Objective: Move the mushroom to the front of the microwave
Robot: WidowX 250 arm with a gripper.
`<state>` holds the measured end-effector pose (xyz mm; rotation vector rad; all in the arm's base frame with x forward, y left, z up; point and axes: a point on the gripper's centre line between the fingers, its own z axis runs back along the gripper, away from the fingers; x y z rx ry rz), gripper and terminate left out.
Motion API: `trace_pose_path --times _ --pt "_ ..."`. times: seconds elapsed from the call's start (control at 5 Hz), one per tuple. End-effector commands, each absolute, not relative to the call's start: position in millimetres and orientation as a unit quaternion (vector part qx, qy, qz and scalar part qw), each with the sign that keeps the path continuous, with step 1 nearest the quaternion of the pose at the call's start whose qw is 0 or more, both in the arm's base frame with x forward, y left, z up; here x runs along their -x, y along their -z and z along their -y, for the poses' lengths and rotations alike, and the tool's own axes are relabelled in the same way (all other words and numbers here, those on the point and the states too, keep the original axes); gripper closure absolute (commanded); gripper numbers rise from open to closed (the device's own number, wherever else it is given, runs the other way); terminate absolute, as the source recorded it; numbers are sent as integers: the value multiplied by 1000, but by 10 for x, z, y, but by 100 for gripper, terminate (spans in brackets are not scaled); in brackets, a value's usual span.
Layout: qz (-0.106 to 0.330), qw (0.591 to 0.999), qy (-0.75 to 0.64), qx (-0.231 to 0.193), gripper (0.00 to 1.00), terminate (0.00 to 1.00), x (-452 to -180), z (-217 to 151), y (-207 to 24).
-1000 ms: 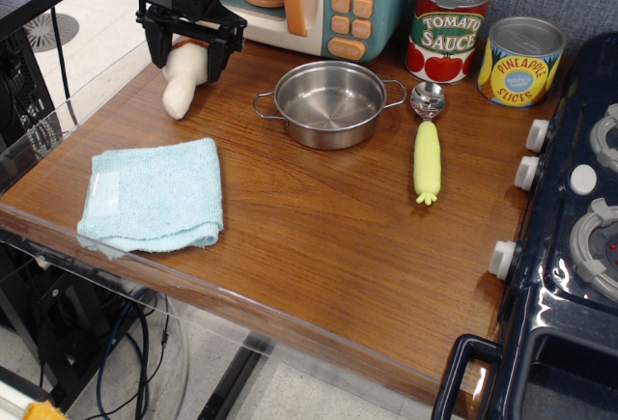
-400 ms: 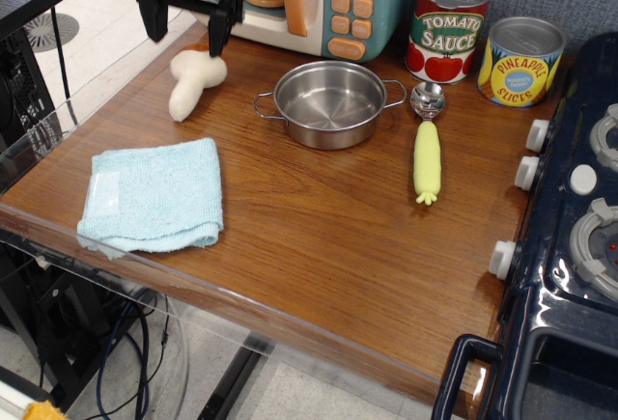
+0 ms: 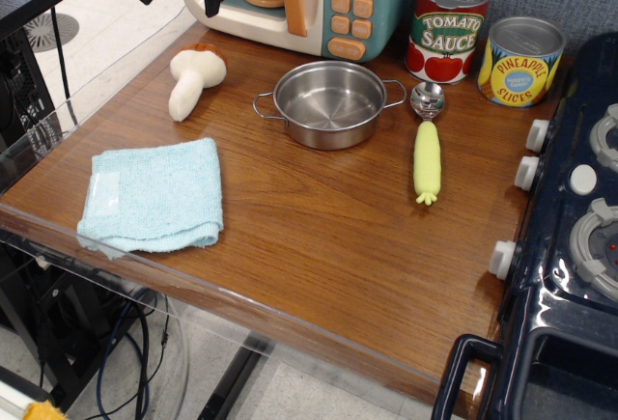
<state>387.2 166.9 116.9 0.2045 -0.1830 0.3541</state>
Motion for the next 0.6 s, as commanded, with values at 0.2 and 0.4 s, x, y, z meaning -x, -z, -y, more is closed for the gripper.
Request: trace_pose_path --times 0.2,0.4 --pt "130 970 -177 -108 0 0 -3743 -1620 -1508" --pt "130 970 -177 -108 0 100 -3743 -1620 -1508"
